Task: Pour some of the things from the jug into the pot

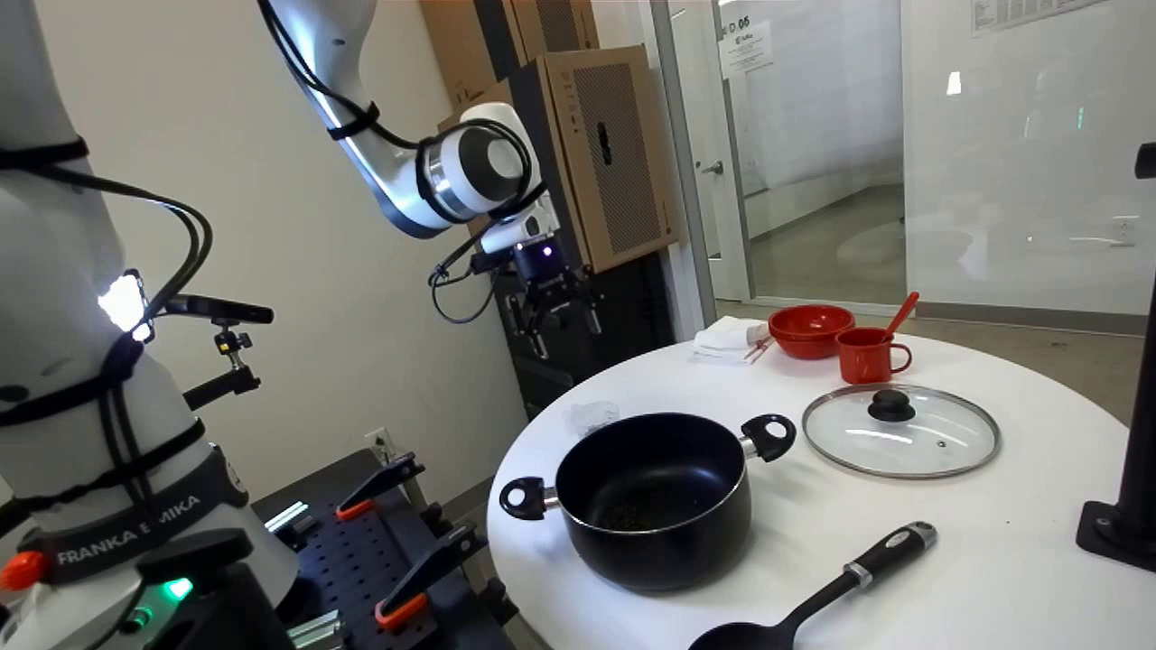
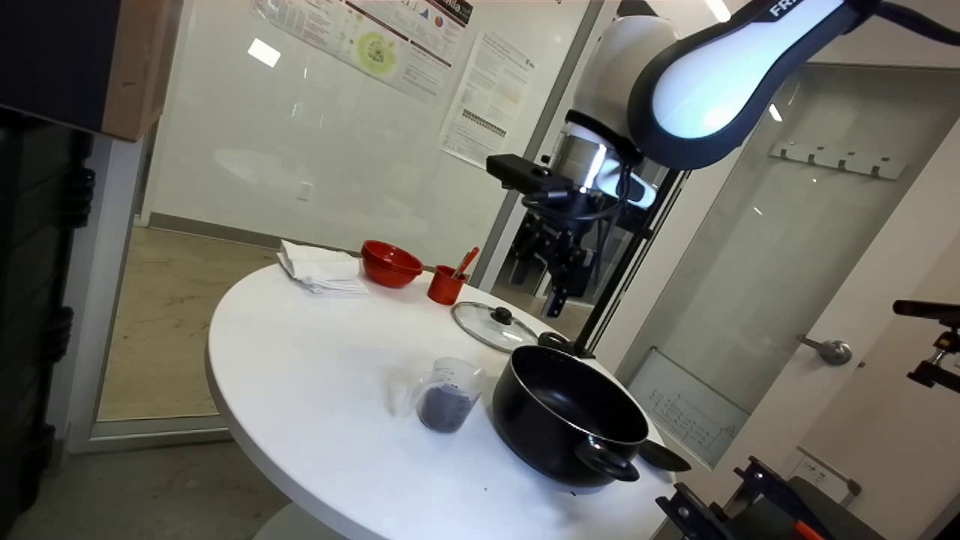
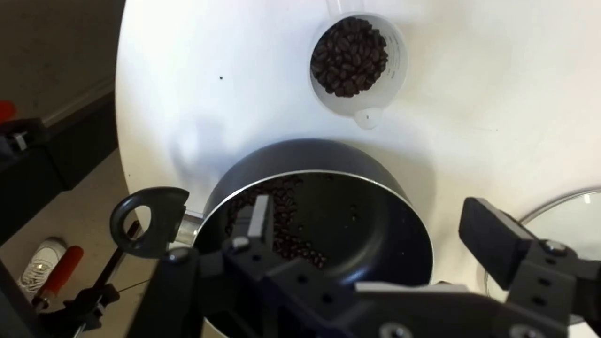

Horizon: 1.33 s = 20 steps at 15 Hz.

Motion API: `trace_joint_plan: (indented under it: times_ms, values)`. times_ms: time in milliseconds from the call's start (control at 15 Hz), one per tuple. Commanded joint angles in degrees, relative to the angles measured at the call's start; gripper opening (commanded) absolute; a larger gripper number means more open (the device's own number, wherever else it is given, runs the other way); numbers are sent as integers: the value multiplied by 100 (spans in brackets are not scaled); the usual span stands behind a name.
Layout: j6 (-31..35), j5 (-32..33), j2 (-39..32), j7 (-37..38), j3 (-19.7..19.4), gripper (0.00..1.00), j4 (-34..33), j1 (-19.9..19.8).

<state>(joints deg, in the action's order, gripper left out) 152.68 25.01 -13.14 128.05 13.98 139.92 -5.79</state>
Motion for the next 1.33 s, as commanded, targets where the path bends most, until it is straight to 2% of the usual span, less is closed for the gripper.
trace_joint_plan:
  times_ms: [0, 133, 200, 333, 533, 933, 1267]
  values:
    - [80, 106, -385, -205, -794, 100, -259, 977]
    - [128, 153, -474, -317, -1021, 100, -248, 1368]
    - [51, -188, -309, -333, -1084, 100, -130, 1373]
    - [39, -244, -351, -323, -1193, 100, -130, 1555]
    - [47, -210, -339, -306, -1288, 100, -85, 1556]
    - [198, -73, -909, -172, -1530, 100, -417, 1919]
    - [629, 236, -1514, 190, -1994, 100, -970, 2624]
